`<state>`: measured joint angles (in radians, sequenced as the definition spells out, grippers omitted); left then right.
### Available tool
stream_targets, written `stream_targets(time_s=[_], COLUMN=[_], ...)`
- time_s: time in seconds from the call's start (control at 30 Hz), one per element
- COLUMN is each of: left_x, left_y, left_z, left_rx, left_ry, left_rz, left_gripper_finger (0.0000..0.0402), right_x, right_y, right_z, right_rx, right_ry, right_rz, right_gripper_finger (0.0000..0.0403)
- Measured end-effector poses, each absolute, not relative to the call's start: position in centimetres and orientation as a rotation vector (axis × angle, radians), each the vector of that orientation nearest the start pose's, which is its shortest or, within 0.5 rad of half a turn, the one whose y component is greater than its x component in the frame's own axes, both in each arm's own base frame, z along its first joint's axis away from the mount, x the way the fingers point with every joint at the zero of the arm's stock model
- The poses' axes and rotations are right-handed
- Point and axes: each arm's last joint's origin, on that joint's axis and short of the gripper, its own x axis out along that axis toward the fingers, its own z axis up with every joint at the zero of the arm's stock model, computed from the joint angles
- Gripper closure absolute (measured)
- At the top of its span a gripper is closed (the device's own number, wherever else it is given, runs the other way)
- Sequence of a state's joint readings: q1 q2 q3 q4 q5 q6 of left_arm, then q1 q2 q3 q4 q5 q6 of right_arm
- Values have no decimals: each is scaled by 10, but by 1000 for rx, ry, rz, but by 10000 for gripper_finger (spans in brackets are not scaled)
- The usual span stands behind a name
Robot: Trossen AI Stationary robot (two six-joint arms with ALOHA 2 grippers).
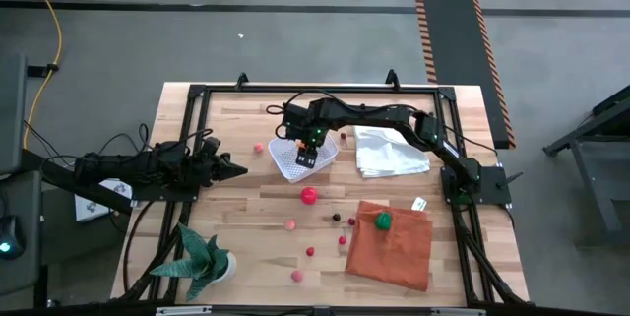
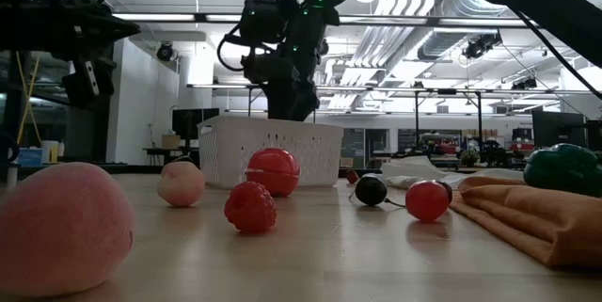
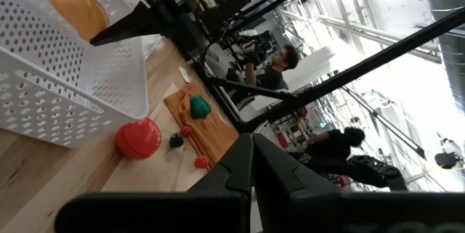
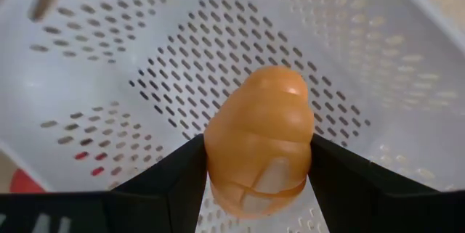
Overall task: Pick and placing Produce into tupperware
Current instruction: Put the croissant in the basket
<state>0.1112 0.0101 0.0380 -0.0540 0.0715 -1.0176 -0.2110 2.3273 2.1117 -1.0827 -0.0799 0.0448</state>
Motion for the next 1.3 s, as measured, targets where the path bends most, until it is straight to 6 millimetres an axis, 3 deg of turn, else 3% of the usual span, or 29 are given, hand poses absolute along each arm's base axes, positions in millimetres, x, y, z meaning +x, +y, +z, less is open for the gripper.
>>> stream_targets(time_s=[0.63,1.3], left_x=[96,96], left_y=[9,9], left_z=[170,170], left_rx=[-1020,-1001], left_ry=[4,5], left_rz=[50,50], left_gripper_finger=[401,401], right_x=[474,472], right_y=[-102,-107], right_z=[183,182], right_rx=[266,326], right_ry=[1336,1336], right_rz=[-165,-149], right_gripper_finger=[192,174])
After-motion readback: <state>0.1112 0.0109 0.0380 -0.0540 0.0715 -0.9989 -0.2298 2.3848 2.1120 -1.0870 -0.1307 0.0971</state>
